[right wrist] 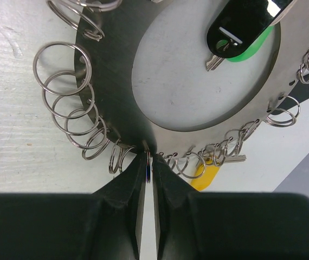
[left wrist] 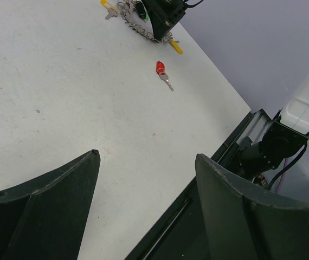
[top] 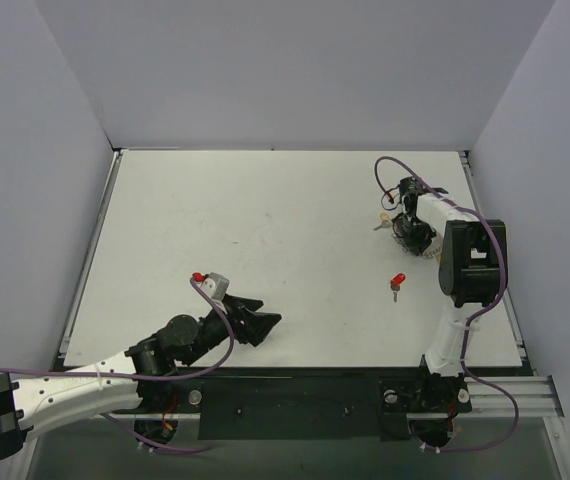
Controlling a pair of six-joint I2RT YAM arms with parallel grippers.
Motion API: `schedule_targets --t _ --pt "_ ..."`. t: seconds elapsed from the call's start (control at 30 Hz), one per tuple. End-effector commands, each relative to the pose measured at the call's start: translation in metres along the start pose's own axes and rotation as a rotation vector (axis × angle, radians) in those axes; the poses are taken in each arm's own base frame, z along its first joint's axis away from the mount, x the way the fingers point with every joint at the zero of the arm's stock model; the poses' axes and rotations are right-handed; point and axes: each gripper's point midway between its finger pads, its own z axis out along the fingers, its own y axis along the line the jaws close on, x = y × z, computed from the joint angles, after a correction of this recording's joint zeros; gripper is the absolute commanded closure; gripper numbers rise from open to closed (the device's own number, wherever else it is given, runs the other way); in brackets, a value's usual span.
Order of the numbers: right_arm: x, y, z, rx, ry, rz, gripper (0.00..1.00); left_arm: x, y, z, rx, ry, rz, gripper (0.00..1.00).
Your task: Put the keys on the keyring
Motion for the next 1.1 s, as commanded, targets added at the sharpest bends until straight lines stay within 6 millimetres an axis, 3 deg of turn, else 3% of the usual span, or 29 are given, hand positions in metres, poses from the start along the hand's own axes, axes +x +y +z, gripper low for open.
schedule_targets --t 0.0,0.5,0.77,0.9,1.07 --pt "0.002 -0.006 -0.012 0.014 0.014 -0.009 0.94 -0.009 -0.006 0.000 0.026 -0.036 -0.014 0.19" --pt "0.001 -0.009 -0.021 0.009 -0.010 -0.001 0.92 -0.010 -0.008 0.001 0.028 -0.031 -0.015 0.19" --pt "-0.001 -0.011 -0.026 0.012 -0.025 0.001 1.00 -0.009 -0.008 0.001 0.028 -0.025 -0.013 0.19" --pt "-0.005 -0.013 -0.036 0.004 -0.059 0.014 1.00 -0.010 -0.008 0.001 0.027 -0.028 -0.012 0.19" --pt "-0.014 -0.013 -0.064 -0.045 -0.155 0.072 1.00 -0.014 -0.007 0.002 0.016 -0.040 -0.009 0.18"
